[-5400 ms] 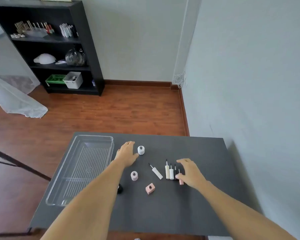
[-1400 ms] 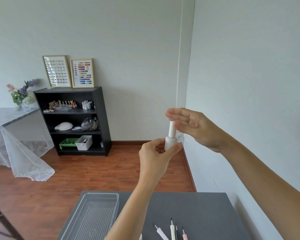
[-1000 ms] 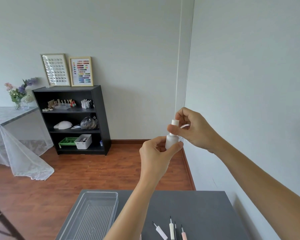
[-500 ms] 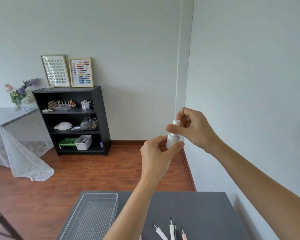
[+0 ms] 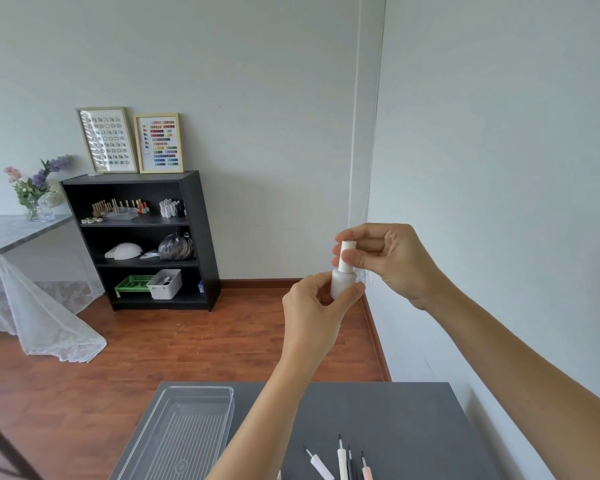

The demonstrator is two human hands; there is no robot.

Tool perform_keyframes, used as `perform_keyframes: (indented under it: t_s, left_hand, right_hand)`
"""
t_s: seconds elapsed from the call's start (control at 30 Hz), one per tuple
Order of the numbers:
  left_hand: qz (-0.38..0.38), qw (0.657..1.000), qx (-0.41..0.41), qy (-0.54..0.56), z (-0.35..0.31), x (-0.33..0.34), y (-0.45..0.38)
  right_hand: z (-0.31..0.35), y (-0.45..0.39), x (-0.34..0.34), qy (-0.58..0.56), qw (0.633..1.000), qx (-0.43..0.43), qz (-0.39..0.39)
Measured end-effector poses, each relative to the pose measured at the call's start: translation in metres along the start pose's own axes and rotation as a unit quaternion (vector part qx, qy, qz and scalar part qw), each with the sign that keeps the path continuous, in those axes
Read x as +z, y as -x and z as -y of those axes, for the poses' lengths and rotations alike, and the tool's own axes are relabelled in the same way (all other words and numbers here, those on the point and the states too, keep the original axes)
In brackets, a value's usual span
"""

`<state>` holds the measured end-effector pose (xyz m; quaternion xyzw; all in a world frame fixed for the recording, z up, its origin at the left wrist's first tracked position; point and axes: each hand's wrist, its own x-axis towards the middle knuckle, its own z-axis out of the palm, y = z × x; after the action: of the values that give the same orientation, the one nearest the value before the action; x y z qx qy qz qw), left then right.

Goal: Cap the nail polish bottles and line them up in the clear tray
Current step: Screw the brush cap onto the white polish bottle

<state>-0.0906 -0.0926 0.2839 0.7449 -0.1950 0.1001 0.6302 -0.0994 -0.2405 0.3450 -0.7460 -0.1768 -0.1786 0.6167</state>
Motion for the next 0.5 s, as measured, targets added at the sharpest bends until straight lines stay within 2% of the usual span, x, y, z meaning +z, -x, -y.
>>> perform_keyframes:
  t_s: [0.13,0.2,0.27,0.5]
  left_hand:
    - [0.147,0.988,-0.016,0.045,-0.002,-0.011,-0.003]
    - [0.190,0.978,-0.020,0.082,-0.002,-0.016,-0.005]
    - [0.182,0.979,-0.019,0.094,0.000,-0.015,-0.006]
    - [0.048,0.998,0.001,0.051,0.010,0.003,0.001]
  right_hand:
    - [0.003,0.001,-0.015,-0.081,0.990,0.053,0.107]
    - [0.003,0.001,-0.018,-0.104,0.983,0.061,0.137]
    - [0.002,0.000,-0.015,-0.098,0.986,0.054,0.125]
    - [-0.009,0.002,0.004,-0.051,0.999,0.006,0.018]
